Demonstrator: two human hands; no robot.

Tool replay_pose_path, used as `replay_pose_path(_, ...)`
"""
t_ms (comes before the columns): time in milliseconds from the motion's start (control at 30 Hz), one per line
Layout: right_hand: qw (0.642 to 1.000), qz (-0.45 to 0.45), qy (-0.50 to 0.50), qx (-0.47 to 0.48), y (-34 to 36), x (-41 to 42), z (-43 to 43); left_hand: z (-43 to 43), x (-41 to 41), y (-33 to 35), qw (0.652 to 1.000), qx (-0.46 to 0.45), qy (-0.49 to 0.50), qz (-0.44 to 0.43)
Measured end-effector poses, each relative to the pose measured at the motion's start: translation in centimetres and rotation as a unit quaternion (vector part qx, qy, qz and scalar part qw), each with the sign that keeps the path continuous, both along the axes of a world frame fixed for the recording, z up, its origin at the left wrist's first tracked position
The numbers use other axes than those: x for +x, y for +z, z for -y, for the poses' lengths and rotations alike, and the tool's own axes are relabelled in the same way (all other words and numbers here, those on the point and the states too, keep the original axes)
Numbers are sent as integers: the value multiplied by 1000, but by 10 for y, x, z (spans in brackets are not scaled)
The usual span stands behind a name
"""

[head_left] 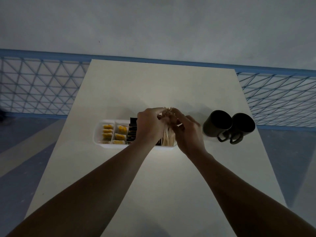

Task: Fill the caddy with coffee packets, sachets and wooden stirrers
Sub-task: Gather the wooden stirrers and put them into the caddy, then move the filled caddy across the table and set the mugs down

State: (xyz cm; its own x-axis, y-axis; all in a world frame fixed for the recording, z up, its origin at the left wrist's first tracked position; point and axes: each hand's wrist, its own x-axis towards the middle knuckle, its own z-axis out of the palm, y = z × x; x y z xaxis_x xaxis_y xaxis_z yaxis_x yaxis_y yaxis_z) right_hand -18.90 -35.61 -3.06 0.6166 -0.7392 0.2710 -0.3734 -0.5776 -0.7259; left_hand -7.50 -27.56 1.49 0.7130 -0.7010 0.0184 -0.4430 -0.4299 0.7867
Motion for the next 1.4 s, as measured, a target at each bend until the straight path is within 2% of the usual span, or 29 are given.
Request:
replay_pose_path(67, 999, -13, -5, 30, 0, -4, 1, -2, 2, 1, 1000, -3, 12, -10)
replay_pose_path(300, 998, -52, -10, 46, -3, -15, 4, -16, 9, 3, 996, -22, 83, -5)
replay_pose_path(433, 992, -98, -12, 80, -6, -19, 7, -31, 13, 7, 992, 12, 124, 25)
replay_pose_path(667, 975, -180, 16, 127, -16, -24, 1, -66, 25, -1, 983, 67, 173, -7)
replay_pose_path(867, 968, -169, 56, 177, -20, -23, -12, -88, 39, -10, 964, 186, 192, -16)
replay_pose_path(1033, 968, -164, 66, 180, -25, -14, -19, -103, 58, -32, 958, 232, 161, -45)
replay_pose_path(1400, 972, -137, -8, 191, -30, 6, -34, -120, 89, -45, 968, 202, 108, -106)
